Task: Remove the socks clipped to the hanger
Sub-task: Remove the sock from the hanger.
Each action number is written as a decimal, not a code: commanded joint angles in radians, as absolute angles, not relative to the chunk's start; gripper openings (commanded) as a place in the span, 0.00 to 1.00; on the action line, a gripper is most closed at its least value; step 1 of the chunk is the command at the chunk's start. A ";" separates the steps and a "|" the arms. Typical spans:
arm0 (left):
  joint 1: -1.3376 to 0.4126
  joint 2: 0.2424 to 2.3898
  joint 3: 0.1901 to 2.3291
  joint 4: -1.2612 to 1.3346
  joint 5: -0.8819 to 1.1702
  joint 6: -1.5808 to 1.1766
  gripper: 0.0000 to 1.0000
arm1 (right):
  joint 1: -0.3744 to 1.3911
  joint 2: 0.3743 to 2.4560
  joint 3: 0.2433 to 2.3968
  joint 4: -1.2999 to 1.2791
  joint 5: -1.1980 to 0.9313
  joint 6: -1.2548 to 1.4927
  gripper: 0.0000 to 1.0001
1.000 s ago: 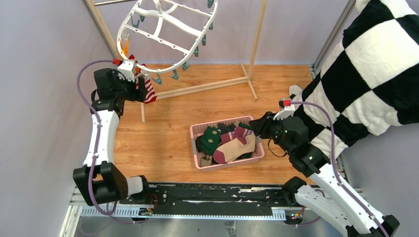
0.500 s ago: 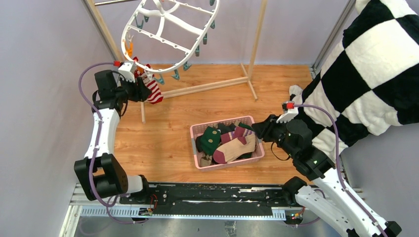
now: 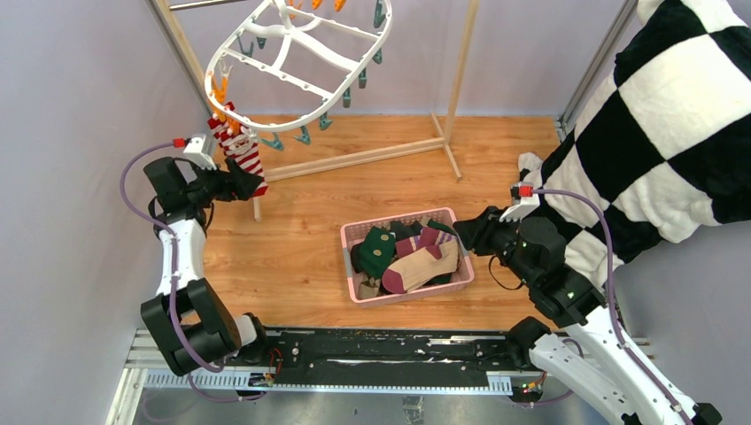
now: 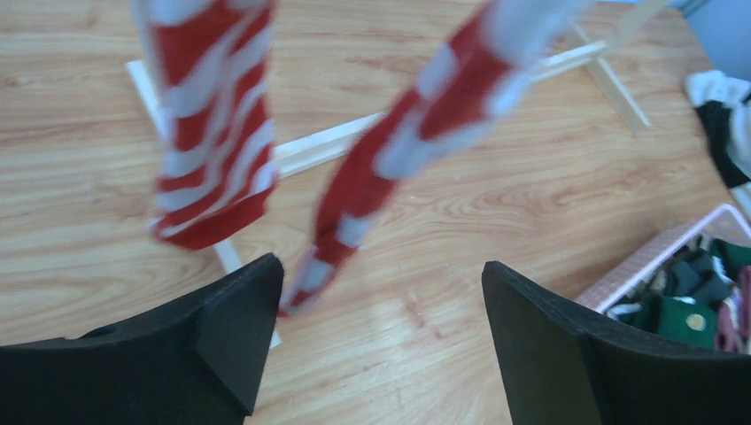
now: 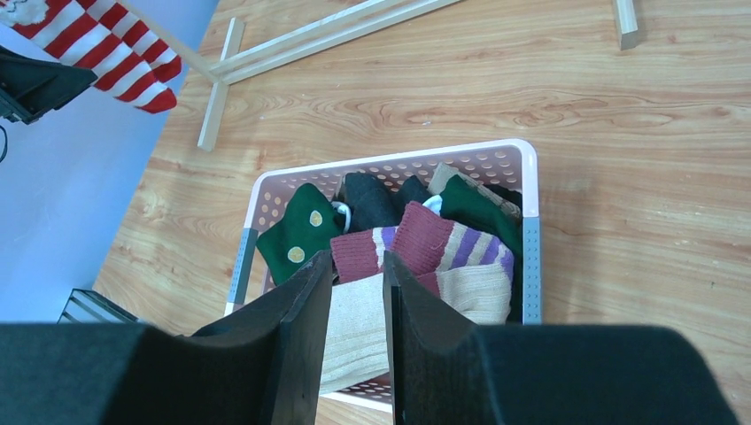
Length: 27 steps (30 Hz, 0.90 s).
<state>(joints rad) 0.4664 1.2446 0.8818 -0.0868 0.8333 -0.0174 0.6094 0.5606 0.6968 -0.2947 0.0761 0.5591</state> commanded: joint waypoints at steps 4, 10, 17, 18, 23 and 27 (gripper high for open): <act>0.468 1.189 0.824 0.108 1.001 -0.071 0.94 | 0.625 0.565 0.727 -0.296 0.085 0.554 0.33; 0.466 1.268 0.854 0.183 1.054 -0.097 0.85 | 0.624 0.546 0.712 -0.294 0.086 0.557 0.32; 0.458 1.344 0.902 0.213 1.069 -0.071 0.83 | 0.626 0.530 0.712 -0.299 0.088 0.557 0.31; 0.457 1.350 0.905 0.223 1.067 -0.073 0.83 | 0.625 0.529 0.712 -0.299 0.089 0.557 0.31; 0.443 1.392 0.948 0.239 1.037 -0.094 0.84 | 0.625 0.526 0.716 -0.298 0.088 0.565 0.31; 0.434 1.430 0.975 0.248 1.033 -0.129 0.73 | 0.625 0.526 0.719 -0.298 0.086 0.569 0.29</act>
